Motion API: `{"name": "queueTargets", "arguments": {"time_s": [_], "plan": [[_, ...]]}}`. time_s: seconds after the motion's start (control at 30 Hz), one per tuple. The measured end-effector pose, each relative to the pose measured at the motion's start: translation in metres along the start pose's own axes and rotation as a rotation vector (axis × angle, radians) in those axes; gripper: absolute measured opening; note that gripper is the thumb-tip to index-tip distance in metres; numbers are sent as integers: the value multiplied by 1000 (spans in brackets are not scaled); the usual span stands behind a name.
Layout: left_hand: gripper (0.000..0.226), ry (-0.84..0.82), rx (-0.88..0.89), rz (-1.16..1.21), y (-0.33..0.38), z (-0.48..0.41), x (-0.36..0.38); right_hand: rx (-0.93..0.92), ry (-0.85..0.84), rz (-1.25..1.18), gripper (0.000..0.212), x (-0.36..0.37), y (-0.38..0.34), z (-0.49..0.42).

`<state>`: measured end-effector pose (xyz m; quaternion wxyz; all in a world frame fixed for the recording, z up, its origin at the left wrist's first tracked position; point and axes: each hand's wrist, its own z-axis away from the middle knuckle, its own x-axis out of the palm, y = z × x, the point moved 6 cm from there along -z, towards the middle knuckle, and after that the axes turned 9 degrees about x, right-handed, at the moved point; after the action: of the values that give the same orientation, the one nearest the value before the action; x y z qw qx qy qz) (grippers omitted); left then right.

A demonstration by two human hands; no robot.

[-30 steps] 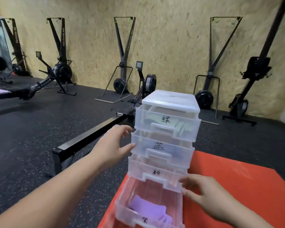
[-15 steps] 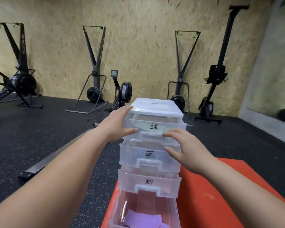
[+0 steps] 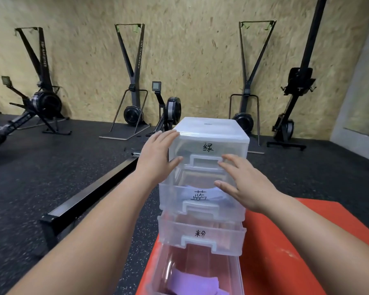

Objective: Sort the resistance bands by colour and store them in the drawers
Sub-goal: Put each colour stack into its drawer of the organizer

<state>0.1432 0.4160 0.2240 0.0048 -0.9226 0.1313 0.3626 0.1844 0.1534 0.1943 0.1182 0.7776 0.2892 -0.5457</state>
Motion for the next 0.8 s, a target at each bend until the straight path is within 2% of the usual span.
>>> {"name": "queueTargets", "arguments": {"time_s": [0.07,0.17,0.3,0.37,0.47,0.8], "plan": [[77,1,-5,-37,-2,1,-1,-7,-16,-5,74,0,-2,4],[80,-43,-46,50,-3,4,0,-6,-6,-34,72,-7,-5,16],[85,-53,-73,131,0,11,2,-160,125,-62,59,-18,-31,58],[86,-41,-73,156,1,13,5,-206,94,-90,55,-4,-39,82],[87,-28,-78,183,0,15,8,-156,-25,-18,60,31,-32,95],[90,6,-63,217,-3,13,12,-12,-114,115,74,69,0,37]]}}
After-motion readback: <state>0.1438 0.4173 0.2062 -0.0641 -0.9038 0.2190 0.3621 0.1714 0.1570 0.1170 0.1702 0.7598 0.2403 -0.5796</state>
